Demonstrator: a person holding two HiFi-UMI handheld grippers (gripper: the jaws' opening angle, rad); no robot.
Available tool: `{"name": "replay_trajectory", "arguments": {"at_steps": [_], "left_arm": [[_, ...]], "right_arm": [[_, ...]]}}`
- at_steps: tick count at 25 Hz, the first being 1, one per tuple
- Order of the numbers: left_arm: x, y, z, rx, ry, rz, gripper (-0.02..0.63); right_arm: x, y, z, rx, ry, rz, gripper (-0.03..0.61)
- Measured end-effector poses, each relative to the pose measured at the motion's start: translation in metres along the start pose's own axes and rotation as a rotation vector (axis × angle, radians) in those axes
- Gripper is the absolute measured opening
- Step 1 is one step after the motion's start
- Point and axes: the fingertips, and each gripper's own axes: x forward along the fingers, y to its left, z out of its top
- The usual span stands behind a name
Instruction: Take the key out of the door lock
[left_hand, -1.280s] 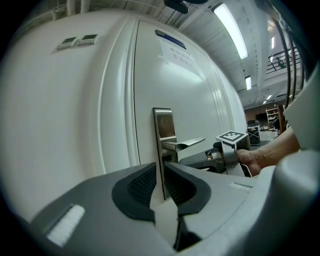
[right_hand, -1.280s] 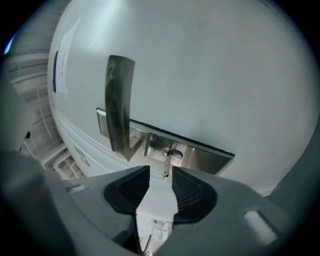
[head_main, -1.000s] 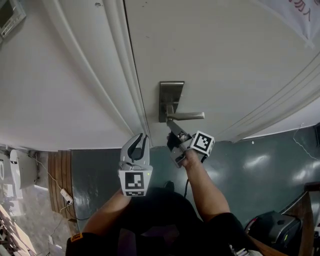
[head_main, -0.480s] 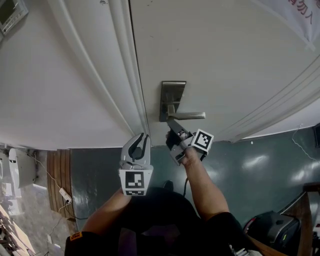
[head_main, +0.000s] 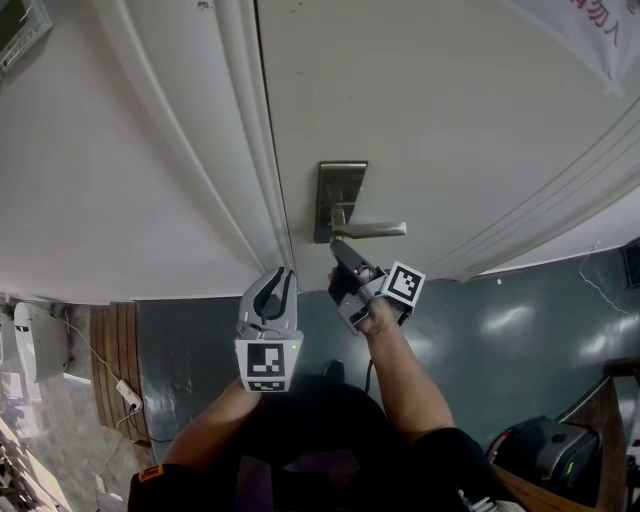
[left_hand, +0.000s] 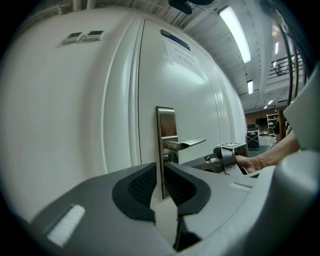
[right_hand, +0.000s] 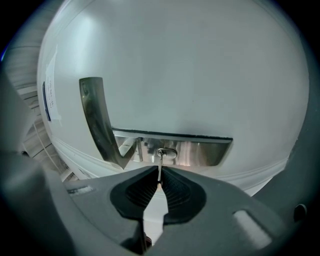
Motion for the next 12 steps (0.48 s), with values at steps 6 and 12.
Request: {"name": "replay_trajectory", "arguments": {"at_steps": [6,12], "left_arm": [[0.000,-0.002,0.002,-0.005,-0.007,-0.013,0.063],[-0.004,-0.009,-0.003,-0.015,-0.002,-0.037,0.061]], "right_arm": [[-0.018,-0.002,-0.020,0.007,0.007,0.006,0.015],[-0.037,0.005,-0.039,-0.004,-0.004,0.001,0.015]]}}
